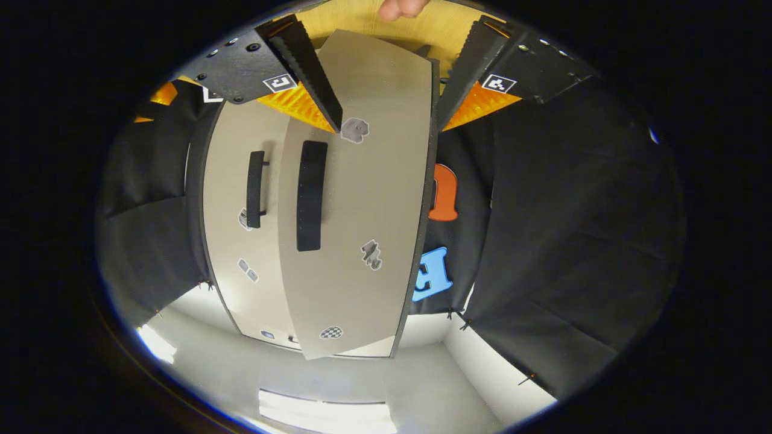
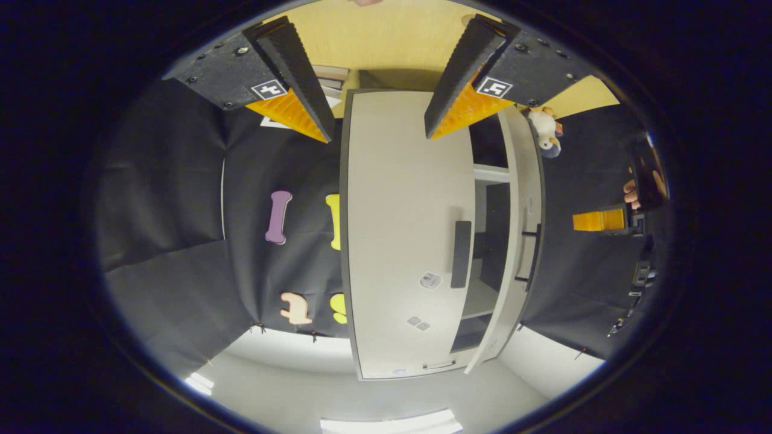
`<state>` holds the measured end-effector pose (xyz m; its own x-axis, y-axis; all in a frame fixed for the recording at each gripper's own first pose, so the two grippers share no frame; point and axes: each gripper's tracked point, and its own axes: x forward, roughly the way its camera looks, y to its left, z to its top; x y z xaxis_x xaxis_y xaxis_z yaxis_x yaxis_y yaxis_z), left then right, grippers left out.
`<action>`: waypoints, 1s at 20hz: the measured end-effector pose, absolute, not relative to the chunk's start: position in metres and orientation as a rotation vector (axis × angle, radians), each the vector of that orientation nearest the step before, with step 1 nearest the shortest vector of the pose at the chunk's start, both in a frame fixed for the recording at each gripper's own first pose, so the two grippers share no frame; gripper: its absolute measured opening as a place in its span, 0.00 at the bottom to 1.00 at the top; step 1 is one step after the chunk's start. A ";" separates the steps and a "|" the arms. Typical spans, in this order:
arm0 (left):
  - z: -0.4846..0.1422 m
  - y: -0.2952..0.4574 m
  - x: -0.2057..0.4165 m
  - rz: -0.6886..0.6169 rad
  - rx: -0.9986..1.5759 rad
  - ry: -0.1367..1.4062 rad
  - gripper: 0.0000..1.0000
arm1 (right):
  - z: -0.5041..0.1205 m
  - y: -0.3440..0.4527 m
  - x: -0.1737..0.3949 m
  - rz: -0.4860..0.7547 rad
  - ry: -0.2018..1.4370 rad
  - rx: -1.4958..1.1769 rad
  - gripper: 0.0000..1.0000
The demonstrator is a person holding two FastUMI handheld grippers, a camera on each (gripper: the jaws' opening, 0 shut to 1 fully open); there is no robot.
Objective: Grasp the bottle in the cabinet with the left hand and place it on the coaster, then close the right door with the right hand and the left door with the left hand.
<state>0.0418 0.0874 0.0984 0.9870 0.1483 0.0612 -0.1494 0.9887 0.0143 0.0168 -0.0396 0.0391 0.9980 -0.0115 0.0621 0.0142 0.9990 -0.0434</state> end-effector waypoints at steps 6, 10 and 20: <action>0.054 0.055 -0.002 0.142 -0.062 -0.044 0.95 | 0.039 -0.029 0.015 0.015 -0.068 -0.009 0.99; 0.028 0.054 -0.028 0.186 -0.021 -0.047 1.00 | 0.037 -0.036 0.009 0.000 -0.065 0.005 0.99; 0.005 0.057 -0.054 0.221 -0.009 -0.031 0.95 | 0.034 -0.056 -0.001 -0.065 -0.041 0.003 0.99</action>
<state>-0.0538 0.0566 0.0049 0.9752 0.2193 0.0298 -0.2190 0.9756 -0.0118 -0.0015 -0.0557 0.0341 0.9971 -0.0647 0.0409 0.0646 0.9979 0.0042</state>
